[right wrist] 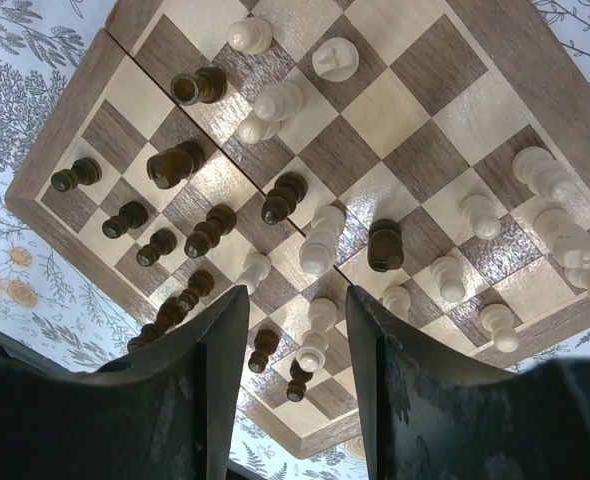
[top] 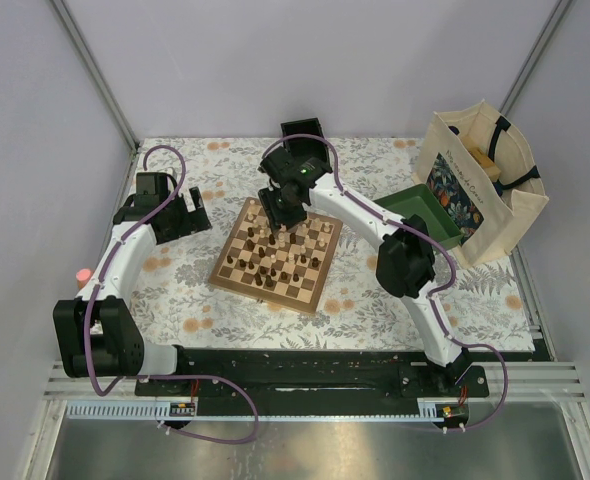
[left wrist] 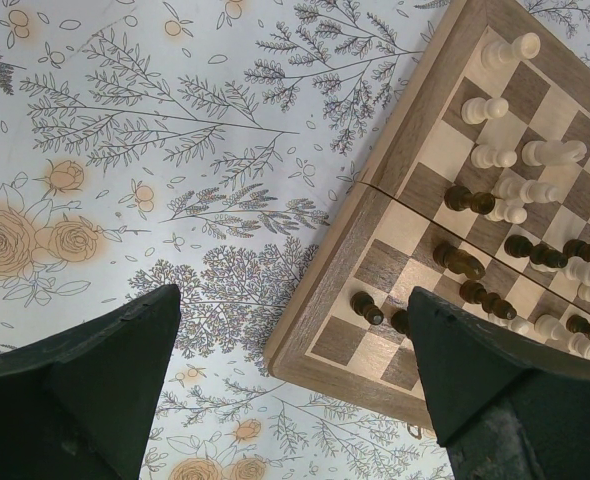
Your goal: Set up the chess pieces on the board
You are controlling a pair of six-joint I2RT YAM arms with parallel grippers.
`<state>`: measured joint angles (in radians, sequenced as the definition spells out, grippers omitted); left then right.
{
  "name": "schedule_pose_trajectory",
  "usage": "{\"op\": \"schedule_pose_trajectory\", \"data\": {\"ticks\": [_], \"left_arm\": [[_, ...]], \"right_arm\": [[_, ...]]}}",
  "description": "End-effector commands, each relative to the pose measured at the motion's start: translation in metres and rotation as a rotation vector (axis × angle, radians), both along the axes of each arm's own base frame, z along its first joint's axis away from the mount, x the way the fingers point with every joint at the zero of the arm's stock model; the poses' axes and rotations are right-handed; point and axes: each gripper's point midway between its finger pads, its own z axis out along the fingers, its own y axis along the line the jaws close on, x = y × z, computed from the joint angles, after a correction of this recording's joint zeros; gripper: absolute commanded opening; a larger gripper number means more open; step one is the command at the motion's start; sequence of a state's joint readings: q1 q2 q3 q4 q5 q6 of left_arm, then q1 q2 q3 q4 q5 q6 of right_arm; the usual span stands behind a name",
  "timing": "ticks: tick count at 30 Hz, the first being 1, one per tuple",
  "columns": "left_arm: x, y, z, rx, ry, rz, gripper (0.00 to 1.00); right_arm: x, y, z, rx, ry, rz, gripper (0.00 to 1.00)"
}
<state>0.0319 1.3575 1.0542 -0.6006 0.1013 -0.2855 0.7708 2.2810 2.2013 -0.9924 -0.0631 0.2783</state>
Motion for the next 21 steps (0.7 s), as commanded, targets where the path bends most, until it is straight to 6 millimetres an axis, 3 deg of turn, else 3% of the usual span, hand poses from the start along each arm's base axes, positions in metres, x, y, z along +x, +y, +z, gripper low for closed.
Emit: {"op": "schedule_pose_trajectory", "data": {"ticks": [1,21], "left_arm": [[0.013,-0.001,0.021,-0.005,-0.067,-0.008,0.99],[0.013,-0.002,0.022,-0.011,-0.072,-0.013,0.99]], "right_arm": [[0.003,0.004,0.014,0.002,-0.040,0.024,0.52],[0.003,0.009,-0.012,-0.033,0.008,0.036,0.48]]}}
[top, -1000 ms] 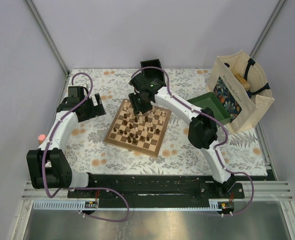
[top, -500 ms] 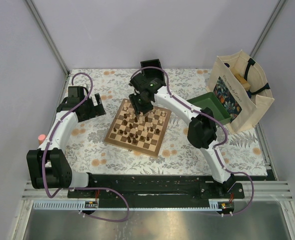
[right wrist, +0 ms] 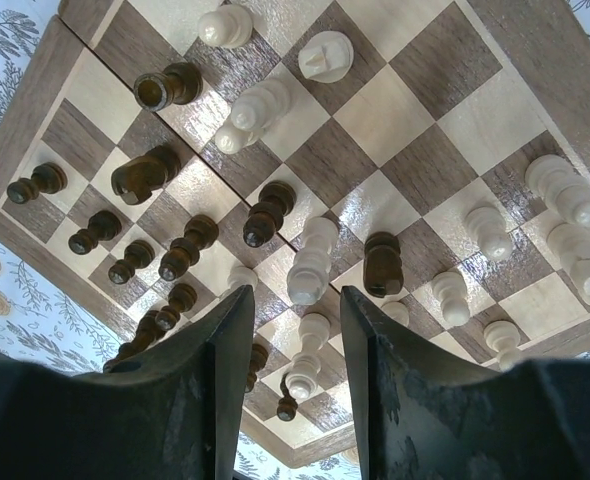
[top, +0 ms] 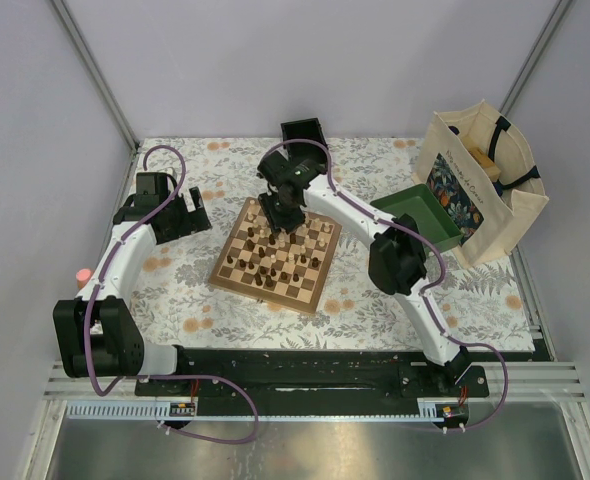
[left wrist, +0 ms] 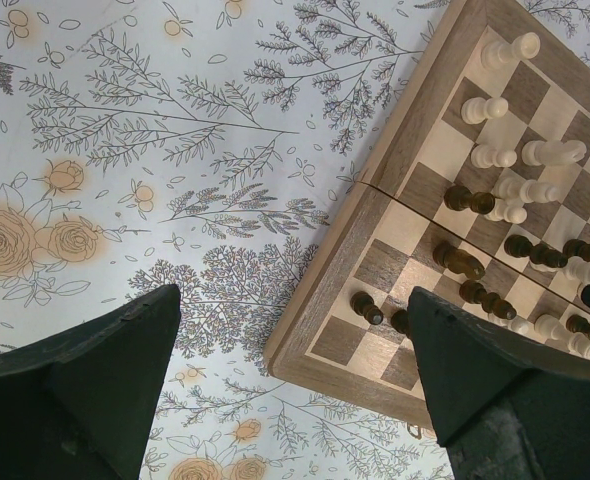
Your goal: Set up the chess pieces on the board
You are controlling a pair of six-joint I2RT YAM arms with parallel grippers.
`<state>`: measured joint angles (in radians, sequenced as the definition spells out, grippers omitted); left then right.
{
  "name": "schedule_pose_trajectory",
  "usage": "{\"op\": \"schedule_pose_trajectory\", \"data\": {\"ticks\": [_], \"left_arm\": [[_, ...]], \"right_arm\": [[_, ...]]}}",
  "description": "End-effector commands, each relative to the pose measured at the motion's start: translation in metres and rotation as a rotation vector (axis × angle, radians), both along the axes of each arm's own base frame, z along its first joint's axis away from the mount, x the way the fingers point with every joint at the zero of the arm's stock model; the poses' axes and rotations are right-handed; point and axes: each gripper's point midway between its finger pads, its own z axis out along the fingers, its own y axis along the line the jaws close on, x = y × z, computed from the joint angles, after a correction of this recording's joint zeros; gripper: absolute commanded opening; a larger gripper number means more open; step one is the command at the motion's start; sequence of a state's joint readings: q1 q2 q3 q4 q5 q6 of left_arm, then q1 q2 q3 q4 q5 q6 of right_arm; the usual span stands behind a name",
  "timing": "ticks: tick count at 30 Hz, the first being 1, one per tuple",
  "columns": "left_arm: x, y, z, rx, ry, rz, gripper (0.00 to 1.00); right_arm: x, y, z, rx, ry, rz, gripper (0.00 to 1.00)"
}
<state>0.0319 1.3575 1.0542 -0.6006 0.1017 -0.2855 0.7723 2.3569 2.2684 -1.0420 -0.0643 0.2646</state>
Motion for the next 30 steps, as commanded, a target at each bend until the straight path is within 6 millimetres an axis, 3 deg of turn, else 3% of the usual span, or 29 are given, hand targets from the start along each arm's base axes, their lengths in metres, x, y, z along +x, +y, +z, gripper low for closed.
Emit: {"op": "schedule_pose_trajectory", "data": {"ticks": [1,30], "left_arm": [[0.013,-0.001,0.022,-0.008,-0.070,-0.012,0.99],[0.013,-0.002,0.021,-0.012,-0.067,-0.015,0.99]], "right_arm": [[0.003,0.008,0.007,0.011,-0.029,0.022,0.48],[0.004,0.006,-0.003,-0.018,-0.019,0.019,0.40]]}}
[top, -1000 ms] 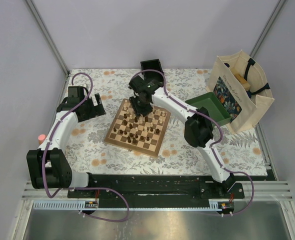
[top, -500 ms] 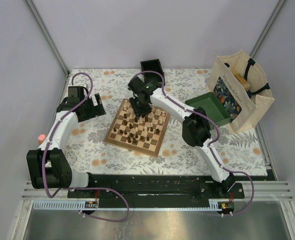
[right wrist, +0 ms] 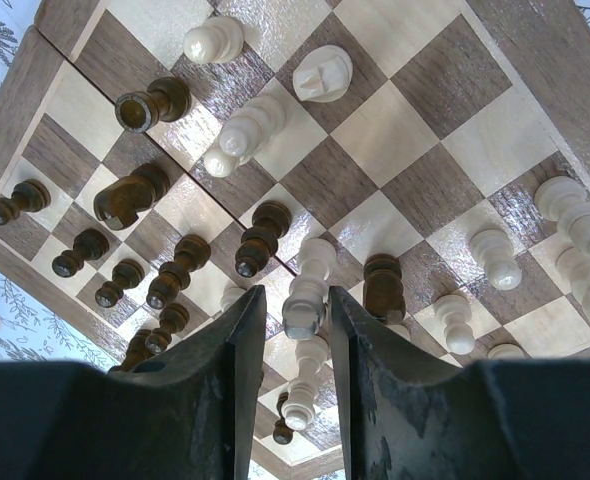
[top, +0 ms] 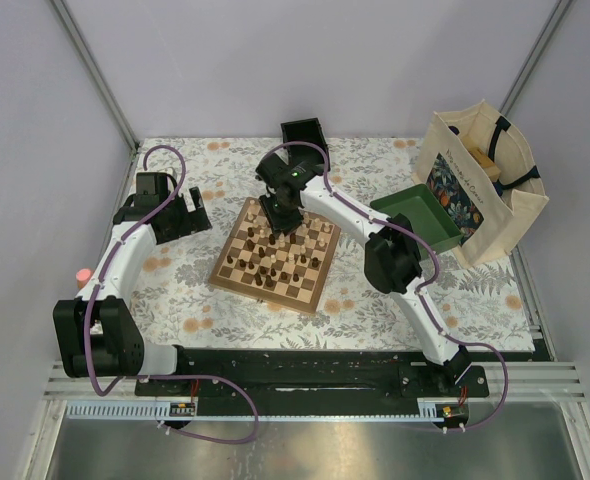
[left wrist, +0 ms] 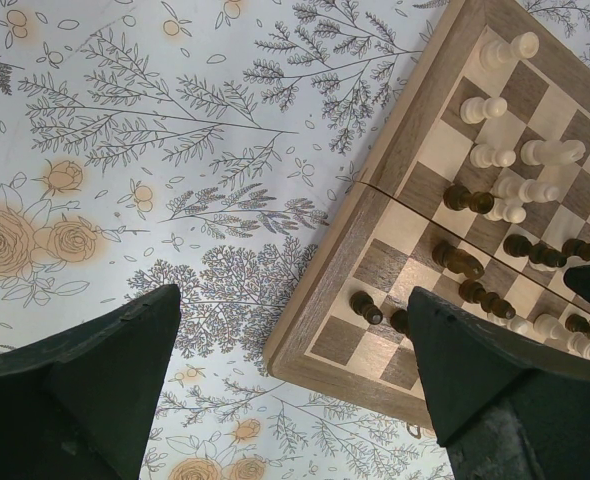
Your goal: Set up the chess pieces on the board
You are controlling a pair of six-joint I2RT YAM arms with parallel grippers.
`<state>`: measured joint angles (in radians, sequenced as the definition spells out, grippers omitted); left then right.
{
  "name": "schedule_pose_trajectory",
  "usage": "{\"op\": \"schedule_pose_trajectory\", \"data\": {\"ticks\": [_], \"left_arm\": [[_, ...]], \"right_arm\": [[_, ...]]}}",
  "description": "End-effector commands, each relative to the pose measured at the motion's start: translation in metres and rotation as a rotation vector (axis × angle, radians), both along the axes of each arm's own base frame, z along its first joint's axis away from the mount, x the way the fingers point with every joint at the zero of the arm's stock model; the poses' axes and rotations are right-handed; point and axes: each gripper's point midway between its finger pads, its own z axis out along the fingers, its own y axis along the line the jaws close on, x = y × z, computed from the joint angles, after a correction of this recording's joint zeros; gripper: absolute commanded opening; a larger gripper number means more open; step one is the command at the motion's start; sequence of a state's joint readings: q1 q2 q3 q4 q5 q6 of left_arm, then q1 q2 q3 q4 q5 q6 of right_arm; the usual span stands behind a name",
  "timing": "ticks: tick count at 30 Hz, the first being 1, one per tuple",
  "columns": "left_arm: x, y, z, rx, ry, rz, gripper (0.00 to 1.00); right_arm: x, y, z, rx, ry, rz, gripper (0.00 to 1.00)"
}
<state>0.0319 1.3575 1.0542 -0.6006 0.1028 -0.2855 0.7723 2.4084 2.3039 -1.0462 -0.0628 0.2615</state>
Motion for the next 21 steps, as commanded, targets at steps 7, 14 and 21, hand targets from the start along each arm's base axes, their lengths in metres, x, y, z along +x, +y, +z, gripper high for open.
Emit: {"op": "schedule_pose_trajectory", "data": {"ticks": [7,14,21], "left_arm": [[0.0133,-0.0014,0.0210,-0.011,-0.067,-0.013,0.99],[0.0134,-0.0024,0.0201,-0.014,-0.064,-0.016,0.99],[0.0133,-0.0029,0.0201,-0.016,-0.064,-0.018,0.99]], "right_arm": [[-0.0008,0.0025,0.0110,-0.008,-0.031,0.020,0.41],[-0.0032,0.0022,0.0094,-0.012,-0.023,0.024,0.38],[-0.0010,0.0033,0.0139,-0.006,-0.035,0.022,0.29]]}}
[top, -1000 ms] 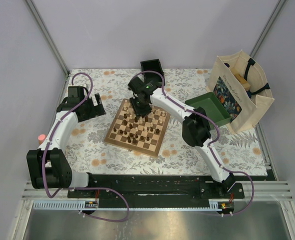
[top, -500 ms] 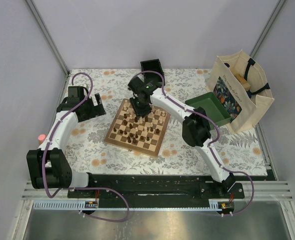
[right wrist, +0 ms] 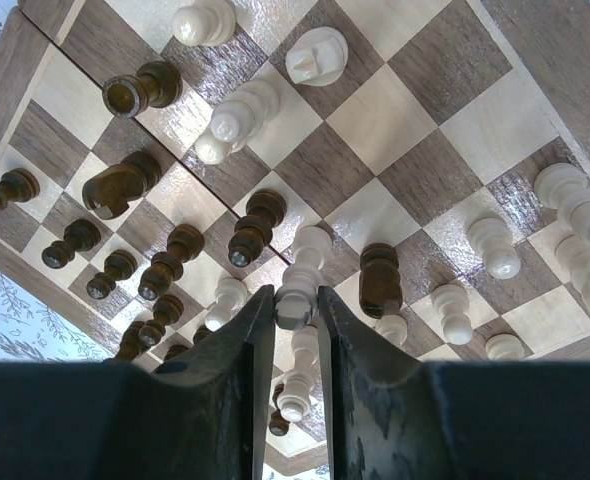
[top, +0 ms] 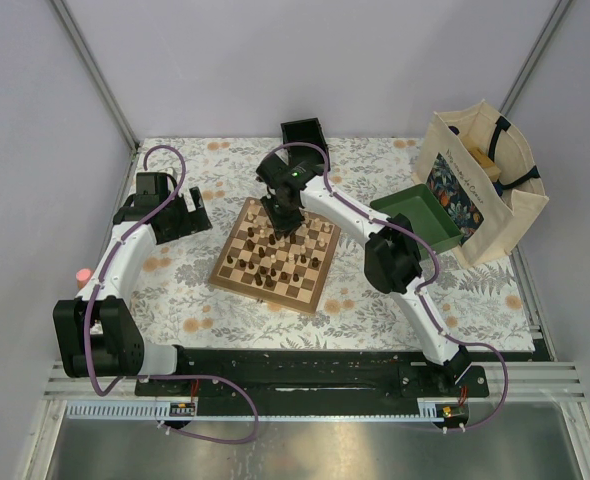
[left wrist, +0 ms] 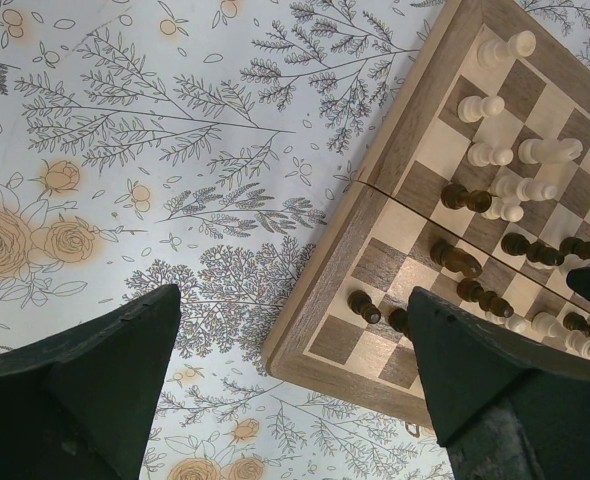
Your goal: Set up the chess pieces on the board
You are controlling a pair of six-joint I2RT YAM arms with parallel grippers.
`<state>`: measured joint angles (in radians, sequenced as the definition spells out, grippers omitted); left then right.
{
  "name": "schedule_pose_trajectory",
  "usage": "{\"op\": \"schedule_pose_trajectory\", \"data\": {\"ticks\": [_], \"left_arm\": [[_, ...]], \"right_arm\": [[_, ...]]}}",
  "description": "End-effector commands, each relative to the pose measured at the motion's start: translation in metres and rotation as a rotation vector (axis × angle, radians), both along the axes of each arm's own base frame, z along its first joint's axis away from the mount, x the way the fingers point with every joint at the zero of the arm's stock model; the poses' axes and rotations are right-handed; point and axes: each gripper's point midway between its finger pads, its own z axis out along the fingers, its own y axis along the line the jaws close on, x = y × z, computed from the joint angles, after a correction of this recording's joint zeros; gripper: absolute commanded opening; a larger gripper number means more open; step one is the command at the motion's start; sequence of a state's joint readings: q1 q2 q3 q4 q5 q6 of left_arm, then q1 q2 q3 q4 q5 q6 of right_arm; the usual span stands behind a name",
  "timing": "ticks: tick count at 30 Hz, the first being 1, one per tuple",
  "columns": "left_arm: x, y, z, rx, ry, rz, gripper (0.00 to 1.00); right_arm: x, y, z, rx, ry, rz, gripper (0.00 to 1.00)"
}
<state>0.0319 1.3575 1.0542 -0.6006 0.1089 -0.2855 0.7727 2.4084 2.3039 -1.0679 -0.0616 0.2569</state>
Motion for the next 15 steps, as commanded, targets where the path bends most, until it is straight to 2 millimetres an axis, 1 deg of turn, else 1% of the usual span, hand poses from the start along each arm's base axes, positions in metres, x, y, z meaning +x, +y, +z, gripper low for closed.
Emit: {"op": "schedule_pose_trajectory", "data": {"ticks": [1,2,4,6,11,15], "left_arm": [[0.013,-0.002,0.020,-0.010,-0.064,-0.013,0.99],[0.013,-0.002,0.019,-0.009,-0.063,-0.014,0.99],[0.013,-0.001,0.019,-0.009,-0.063,-0.012,0.99],[0.013,-0.002,0.020,-0.010,-0.063,-0.015,0.99],[0.013,-0.001,0.021,-0.009,-0.067,-0.012,0.99],[0.013,-0.001,0.021,-0.011,-0.069,-0.013,0.99]], "right_arm": [[0.004,0.007,0.016,0.014,-0.055,0.014,0.28],[0.005,0.007,0.018,0.014,-0.061,0.012,0.27],[0.008,0.008,0.025,0.019,-0.082,0.007,0.21],[0.013,0.007,0.035,0.029,-0.108,-0.003,0.21],[0.029,-0.004,0.053,0.010,-0.188,-0.032,0.21],[0.043,-0.012,0.058,0.023,-0.203,-0.069,0.21]]}}
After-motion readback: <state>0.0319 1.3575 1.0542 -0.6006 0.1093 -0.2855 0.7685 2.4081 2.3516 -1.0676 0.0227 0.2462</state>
